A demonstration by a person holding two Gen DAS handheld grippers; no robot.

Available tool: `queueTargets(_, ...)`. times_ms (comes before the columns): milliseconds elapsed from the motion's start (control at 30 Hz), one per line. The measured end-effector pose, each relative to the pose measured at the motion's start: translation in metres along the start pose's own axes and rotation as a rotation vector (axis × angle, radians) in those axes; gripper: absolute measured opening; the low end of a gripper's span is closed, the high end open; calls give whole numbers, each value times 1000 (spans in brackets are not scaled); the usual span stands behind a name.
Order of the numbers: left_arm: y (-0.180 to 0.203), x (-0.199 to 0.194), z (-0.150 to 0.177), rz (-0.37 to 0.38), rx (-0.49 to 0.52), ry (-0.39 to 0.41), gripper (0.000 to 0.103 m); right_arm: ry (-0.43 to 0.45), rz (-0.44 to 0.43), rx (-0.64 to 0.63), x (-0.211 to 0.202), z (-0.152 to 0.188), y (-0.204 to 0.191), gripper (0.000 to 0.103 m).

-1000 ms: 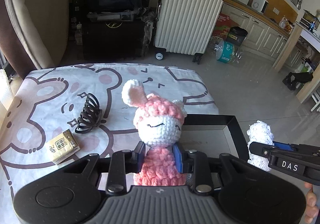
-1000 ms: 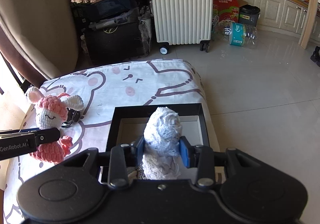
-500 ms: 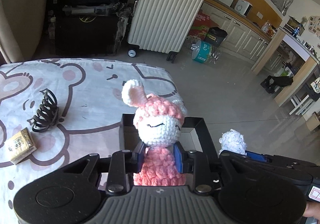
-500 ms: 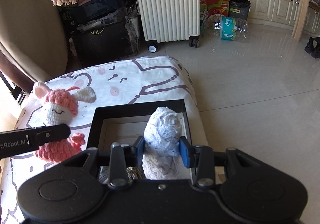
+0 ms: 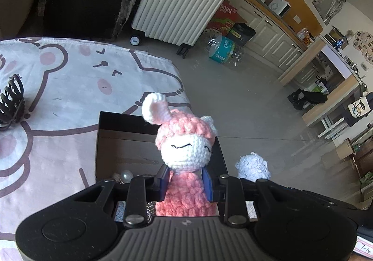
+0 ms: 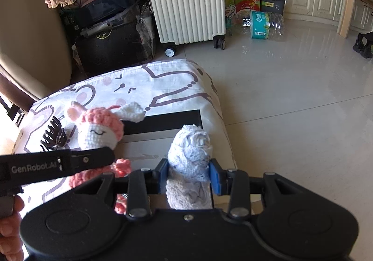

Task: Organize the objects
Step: 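Lift and carry the pink bunny and white ball together over the black box, then lower the bunny and white ball into the black box and open both tools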

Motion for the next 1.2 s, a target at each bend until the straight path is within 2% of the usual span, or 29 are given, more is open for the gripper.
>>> queueTargets(467, -2, 46, 2, 79, -49, -43, 32, -10, 30, 14, 11, -2, 16, 38)
queueTargets(867, -8, 76, 15, 59, -38, -149, 32, -36, 23, 4, 20, 0, 18, 38)
queueTargets(1067, -25, 83, 21, 54, -95, -198, 32, -58, -6, -20, 27, 1, 9, 38)
queueTargets(1200, -29, 84, 23, 66, -116, -203, 32, -88, -25, -43, 34, 4, 2, 38)
Point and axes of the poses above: each gripper's, at about its wrist camera, not at the fingertips, and x roughly the way its jaws point, y to its right, z to its underside, the point moved 4 cm from there along x, roughly the way its jaws point, and after that the axes turned 7 degrees about -y, right-handed, at the moved point
